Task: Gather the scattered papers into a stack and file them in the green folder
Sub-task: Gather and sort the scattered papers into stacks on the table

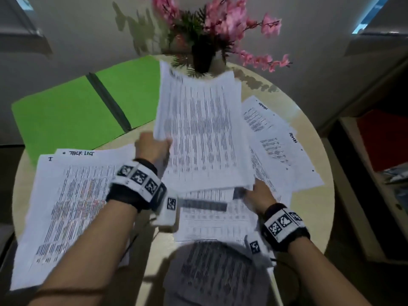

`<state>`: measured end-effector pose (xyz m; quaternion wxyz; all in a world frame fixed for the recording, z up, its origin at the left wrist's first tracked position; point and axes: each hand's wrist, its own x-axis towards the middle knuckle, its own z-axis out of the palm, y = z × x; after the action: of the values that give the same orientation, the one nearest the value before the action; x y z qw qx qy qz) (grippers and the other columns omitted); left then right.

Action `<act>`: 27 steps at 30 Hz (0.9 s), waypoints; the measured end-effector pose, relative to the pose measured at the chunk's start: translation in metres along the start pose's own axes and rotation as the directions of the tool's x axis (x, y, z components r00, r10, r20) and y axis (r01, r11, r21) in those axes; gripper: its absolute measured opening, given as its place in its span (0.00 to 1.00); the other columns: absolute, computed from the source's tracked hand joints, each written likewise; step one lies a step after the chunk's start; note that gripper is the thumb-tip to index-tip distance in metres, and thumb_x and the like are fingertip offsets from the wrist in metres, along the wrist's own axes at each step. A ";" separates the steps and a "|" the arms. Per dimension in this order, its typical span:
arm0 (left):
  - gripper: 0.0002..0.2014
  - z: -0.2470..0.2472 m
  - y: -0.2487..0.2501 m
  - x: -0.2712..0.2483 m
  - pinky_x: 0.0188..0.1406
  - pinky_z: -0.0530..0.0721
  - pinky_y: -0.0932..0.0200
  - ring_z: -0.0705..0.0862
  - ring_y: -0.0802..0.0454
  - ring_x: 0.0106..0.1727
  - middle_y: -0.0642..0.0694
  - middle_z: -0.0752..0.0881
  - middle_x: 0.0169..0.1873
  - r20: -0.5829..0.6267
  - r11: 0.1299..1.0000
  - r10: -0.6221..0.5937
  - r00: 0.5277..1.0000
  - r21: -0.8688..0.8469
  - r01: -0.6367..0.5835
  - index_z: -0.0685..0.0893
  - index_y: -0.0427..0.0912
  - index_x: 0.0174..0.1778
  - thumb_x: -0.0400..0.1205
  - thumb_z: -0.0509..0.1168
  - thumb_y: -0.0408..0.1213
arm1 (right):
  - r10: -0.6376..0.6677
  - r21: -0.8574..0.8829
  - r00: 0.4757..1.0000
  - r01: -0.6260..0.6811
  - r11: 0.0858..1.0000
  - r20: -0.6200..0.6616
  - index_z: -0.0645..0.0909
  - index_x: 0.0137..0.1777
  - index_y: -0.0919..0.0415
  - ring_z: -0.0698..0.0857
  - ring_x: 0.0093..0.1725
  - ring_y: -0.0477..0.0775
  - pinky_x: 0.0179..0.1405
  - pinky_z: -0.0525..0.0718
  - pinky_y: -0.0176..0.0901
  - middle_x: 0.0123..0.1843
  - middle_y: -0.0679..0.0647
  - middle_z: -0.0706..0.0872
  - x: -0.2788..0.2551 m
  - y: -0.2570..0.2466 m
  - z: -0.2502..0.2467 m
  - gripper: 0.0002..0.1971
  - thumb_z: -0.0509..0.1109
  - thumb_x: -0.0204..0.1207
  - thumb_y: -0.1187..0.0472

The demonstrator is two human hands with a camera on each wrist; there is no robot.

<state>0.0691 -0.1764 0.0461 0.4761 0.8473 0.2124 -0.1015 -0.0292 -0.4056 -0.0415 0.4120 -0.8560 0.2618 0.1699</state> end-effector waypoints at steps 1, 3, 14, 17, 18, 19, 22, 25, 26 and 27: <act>0.18 0.012 -0.019 0.002 0.17 0.76 0.64 0.78 0.47 0.28 0.43 0.78 0.27 0.062 0.994 -0.063 0.996 0.089 0.057 0.81 0.23 0.57 0.80 0.65 0.36 | 0.003 0.025 1.000 -0.003 1.000 -0.016 0.82 0.53 0.66 0.83 0.49 0.57 0.49 0.81 0.44 0.53 0.64 0.88 0.003 -0.001 -0.001 0.10 0.66 0.75 0.63; 0.21 0.030 -0.048 0.005 0.35 0.82 0.54 0.83 0.38 0.41 0.36 0.84 0.39 0.146 0.962 -0.130 0.981 0.258 0.090 0.82 0.24 0.57 0.79 0.64 0.41 | 0.017 -0.008 0.984 -0.018 1.000 -0.177 0.80 0.44 0.67 0.81 0.47 0.59 0.42 0.77 0.41 0.46 0.65 0.86 0.013 -0.003 -0.011 0.10 0.67 0.74 0.59; 0.23 0.061 -0.073 -0.012 0.25 0.69 0.56 0.74 0.46 0.32 0.35 0.75 0.51 0.259 0.995 -0.086 0.962 0.077 0.068 0.60 0.40 0.68 0.80 0.60 0.25 | 0.145 0.131 0.981 -0.128 0.983 -0.126 0.73 0.63 0.60 0.74 0.64 0.65 0.64 0.70 0.49 0.58 0.61 0.79 0.006 -0.006 -0.012 0.15 0.50 0.84 0.57; 0.32 0.063 -0.075 -0.013 0.31 0.74 0.60 0.79 0.45 0.45 0.39 0.72 0.68 0.286 0.993 -0.098 0.953 -0.042 0.115 0.54 0.37 0.77 0.81 0.63 0.33 | 0.073 0.225 0.997 -0.066 0.972 -0.022 0.61 0.78 0.62 0.75 0.70 0.60 0.68 0.73 0.51 0.71 0.57 0.75 -0.026 -0.021 0.013 0.27 0.52 0.83 0.49; 0.32 0.064 -0.074 -0.014 0.33 0.77 0.61 0.80 0.46 0.44 0.42 0.74 0.64 0.326 0.991 -0.104 0.940 -0.041 0.124 0.56 0.35 0.78 0.81 0.63 0.36 | 0.032 0.241 0.999 -0.030 0.970 -0.007 0.65 0.75 0.62 0.81 0.59 0.58 0.57 0.80 0.49 0.62 0.56 0.80 -0.029 -0.024 0.019 0.23 0.55 0.83 0.54; 0.30 0.065 -0.074 -0.013 0.33 0.80 0.62 0.80 0.47 0.42 0.41 0.77 0.59 0.351 0.990 -0.103 0.931 -0.054 0.130 0.59 0.32 0.77 0.81 0.63 0.37 | -0.004 0.263 1.000 0.007 0.965 -0.013 0.70 0.70 0.62 0.82 0.46 0.55 0.44 0.81 0.45 0.50 0.55 0.82 -0.031 -0.026 0.023 0.17 0.57 0.82 0.60; 0.25 0.051 -0.071 -0.013 0.31 0.81 0.67 0.81 0.45 0.39 0.39 0.83 0.47 0.365 0.950 -0.132 0.922 -0.218 0.222 0.67 0.27 0.72 0.81 0.63 0.35 | -0.115 0.319 0.988 0.142 0.937 -0.102 0.74 0.53 0.60 0.76 0.33 0.50 0.32 0.75 0.38 0.34 0.51 0.77 -0.041 -0.038 0.013 0.05 0.59 0.80 0.67; 0.23 0.019 -0.051 -0.015 0.57 0.76 0.56 0.84 0.49 0.52 0.41 0.84 0.63 0.284 0.869 -0.028 0.958 -0.466 0.164 0.70 0.29 0.71 0.82 0.63 0.34 | -0.270 0.396 0.930 0.352 0.848 -0.248 0.79 0.50 0.63 0.85 0.37 0.43 0.38 0.82 0.37 0.38 0.52 0.85 -0.066 -0.058 -0.017 0.04 0.65 0.78 0.68; 0.22 0.006 -0.039 -0.019 0.59 0.76 0.56 0.86 0.54 0.50 0.44 0.88 0.56 0.285 0.829 0.064 0.956 -0.549 0.108 0.70 0.27 0.71 0.82 0.61 0.33 | -0.299 0.396 0.902 0.409 0.822 -0.311 0.80 0.50 0.65 0.86 0.39 0.46 0.40 0.83 0.42 0.41 0.57 0.88 -0.073 -0.063 -0.027 0.04 0.67 0.76 0.68; 0.18 -0.006 -0.025 -0.026 0.56 0.78 0.56 0.86 0.58 0.44 0.49 0.90 0.46 0.274 0.772 0.171 0.946 -0.634 0.044 0.73 0.28 0.68 0.83 0.60 0.31 | -0.321 0.390 0.874 0.456 0.800 -0.364 0.81 0.49 0.69 0.87 0.41 0.51 0.43 0.85 0.49 0.43 0.63 0.88 -0.080 -0.069 -0.037 0.07 0.70 0.75 0.66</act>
<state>0.0344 -0.1661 0.0397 0.7637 0.6170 0.1258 -0.1421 -0.0502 -0.3743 0.0633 0.5895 -0.7827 0.1672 -0.1094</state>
